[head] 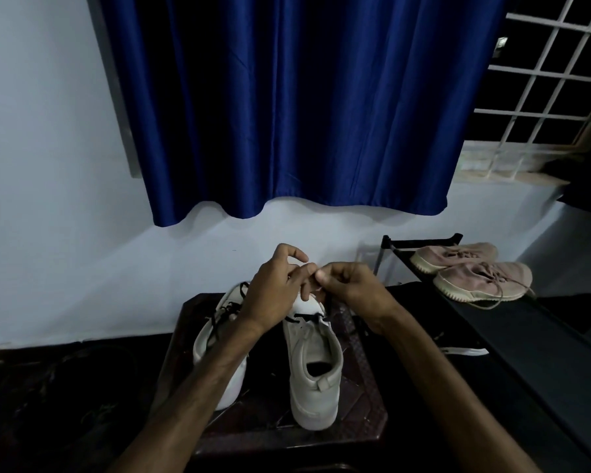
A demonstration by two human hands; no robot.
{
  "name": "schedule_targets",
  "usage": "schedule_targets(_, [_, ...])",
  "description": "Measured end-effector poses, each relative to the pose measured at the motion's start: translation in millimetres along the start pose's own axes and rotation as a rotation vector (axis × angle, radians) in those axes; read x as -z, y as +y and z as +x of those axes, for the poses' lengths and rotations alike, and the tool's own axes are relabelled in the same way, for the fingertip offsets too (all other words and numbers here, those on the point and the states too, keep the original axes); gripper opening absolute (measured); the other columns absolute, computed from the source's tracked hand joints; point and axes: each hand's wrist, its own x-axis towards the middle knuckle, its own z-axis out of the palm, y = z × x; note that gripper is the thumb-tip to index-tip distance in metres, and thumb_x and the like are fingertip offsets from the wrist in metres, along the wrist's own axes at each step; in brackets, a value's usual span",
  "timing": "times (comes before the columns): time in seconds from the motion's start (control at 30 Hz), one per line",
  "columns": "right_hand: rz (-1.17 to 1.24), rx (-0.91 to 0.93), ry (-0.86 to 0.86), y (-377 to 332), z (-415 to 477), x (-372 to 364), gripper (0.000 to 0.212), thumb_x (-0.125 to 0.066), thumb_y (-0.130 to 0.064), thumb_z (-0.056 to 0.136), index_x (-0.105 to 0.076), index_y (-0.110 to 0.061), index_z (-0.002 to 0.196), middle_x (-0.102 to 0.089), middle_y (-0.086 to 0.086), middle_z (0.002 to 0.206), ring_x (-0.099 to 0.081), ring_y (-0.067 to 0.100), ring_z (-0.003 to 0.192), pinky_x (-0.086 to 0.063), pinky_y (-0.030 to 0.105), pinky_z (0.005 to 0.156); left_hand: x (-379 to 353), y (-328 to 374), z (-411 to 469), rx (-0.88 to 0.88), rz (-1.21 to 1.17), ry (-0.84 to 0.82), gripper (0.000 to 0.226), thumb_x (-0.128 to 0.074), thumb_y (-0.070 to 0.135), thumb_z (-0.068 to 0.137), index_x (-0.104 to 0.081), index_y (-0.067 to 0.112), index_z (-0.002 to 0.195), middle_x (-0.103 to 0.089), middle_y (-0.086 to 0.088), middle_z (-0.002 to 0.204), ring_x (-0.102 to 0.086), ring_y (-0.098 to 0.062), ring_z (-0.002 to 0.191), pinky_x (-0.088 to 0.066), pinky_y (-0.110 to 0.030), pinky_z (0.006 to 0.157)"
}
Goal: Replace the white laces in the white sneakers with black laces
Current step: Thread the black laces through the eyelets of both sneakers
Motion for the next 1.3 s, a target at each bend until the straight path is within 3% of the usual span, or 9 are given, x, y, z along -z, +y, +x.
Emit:
schedule_targets(0.1, [0.059, 0.008, 0.009, -1.8, -0.1, 5.2, 0.017, -0.067, -0.019, 0.088, -0.071, -0.002, 0.088, -0.068, 0.011, 0.078, -0.056, 0.017, 0.067, -0.046, 0.03, 0.067, -0.9, -1.9, -4.6, 0.021, 0.069, 0.009, 0.025, -0.052, 0.045, 0.096, -0.047, 0.022, 0.104, -0.066, 0.0, 0.059, -0.058, -0.003, 0.054, -0.044, -0.031, 0.062])
schedule_targets(0.23, [-0.025, -0.047, 0.223, -1.2, 4.5, 29.6, 0.013, -0.064, -0.02, 0.093, -0.075, -0.018, 0.087, -0.061, -0.005, 0.064, -0.044, 0.006, 0.055, -0.033, 0.018, 0.05, -9.1, -17.1, -23.6, 0.243, 0.374, -0.062, 0.052, -0.046, 0.069, 0.086, -0.053, 0.02, 0.103, -0.066, 0.004, 0.091, -0.063, -0.016, 0.09, -0.047, -0.03, 0.076])
schedule_targets(0.37, [-0.116, -0.173, 0.265, 13.0, 7.2, 37.7, 0.014, -0.065, -0.016, 0.092, -0.076, -0.015, 0.084, -0.063, -0.014, 0.063, -0.05, 0.0, 0.06, -0.036, 0.016, 0.053, -29.6, -33.6, -41.1, 0.341, 0.457, -0.18, 0.062, -0.068, 0.059, 0.076, -0.051, 0.013, 0.113, -0.058, -0.004, 0.114, -0.057, -0.024, 0.108, -0.043, -0.029, 0.079])
schedule_targets(0.53, [-0.035, -0.156, 0.177, 39.3, 6.1, 7.3, 0.01, -0.074, -0.016, 0.085, -0.076, -0.007, 0.081, -0.072, 0.011, 0.076, -0.062, 0.013, 0.071, -0.046, 0.03, 0.068, -33.9, -37.0, -41.7, 0.348, 0.497, 0.036, 0.039, -0.065, 0.04, 0.081, -0.059, 0.011, 0.107, -0.069, -0.005, 0.102, -0.063, -0.025, 0.1, -0.048, -0.031, 0.079])
schedule_targets(0.7, [-0.111, -0.18, 0.085, 55.7, 14.9, -12.5, 0.015, -0.071, -0.012, 0.087, -0.075, -0.017, 0.073, -0.068, -0.008, 0.066, -0.058, -0.002, 0.061, -0.044, 0.018, 0.062, -28.5, -42.3, -47.6, 0.297, 0.374, 0.179, 0.017, -0.063, 0.029, 0.084, -0.067, 0.013, 0.083, -0.069, -0.003, 0.077, -0.065, -0.026, 0.082, -0.044, -0.031, 0.067])
schedule_targets(0.8, [-0.145, -0.187, 0.107, 75.9, 17.4, -21.5, 0.025, -0.071, -0.016, 0.084, -0.07, -0.024, 0.06, -0.064, -0.01, 0.059, -0.053, 0.0, 0.058, -0.043, 0.025, 0.063, -24.6, -56.6, -51.2, 0.365, 0.178, 0.141, 0.031, -0.056, 0.034, 0.077, -0.056, 0.007, 0.061, -0.055, 0.001, 0.054, -0.056, -0.023, 0.06, -0.046, -0.041, 0.06])
schedule_targets(1.0, [-0.19, -0.126, 0.122, 92.0, 15.8, -26.7, 0.023, -0.071, -0.02, 0.085, -0.069, -0.024, 0.062, -0.064, -0.006, 0.063, -0.053, 0.003, 0.061, -0.046, 0.03, 0.064, -25.2, -68.4, -44.4, 0.531, -0.112, 0.07, 0.032, -0.056, 0.031, 0.069, -0.07, 0.004, 0.078, -0.071, -0.02, 0.08, -0.067, -0.039, 0.086, -0.052, -0.055, 0.079])
schedule_targets(1.17, [-0.082, -0.1, 0.14, 98.4, 8.1, -28.5, 0.017, -0.071, -0.016, 0.087, -0.071, -0.024, 0.072, -0.069, -0.008, 0.069, -0.056, 0.001, 0.064, -0.047, 0.023, 0.065, -30.0, -67.2, -45.1, 0.55, -0.199, 0.117, 0.015, -0.06, 0.009, 0.085, -0.072, 0.004, 0.078, -0.072, -0.019, 0.083, -0.068, -0.038, 0.09, -0.052, -0.053, 0.083])
schedule_targets(1.3, [-0.009, -0.04, 0.118, 97.8, 3.2, -29.9, 0.008, -0.071, -0.016, 0.088, -0.075, -0.015, 0.081, -0.072, 0.0, 0.077, -0.059, 0.004, 0.071, -0.048, 0.022, 0.067, -33.6, -64.3, -45.8, 0.516, -0.193, 0.137, 0.032, -0.057, 0.028, 0.069, -0.066, -0.001, 0.081, -0.066, -0.029, 0.089, -0.064, -0.028, 0.076, -0.049, -0.06, 0.082])
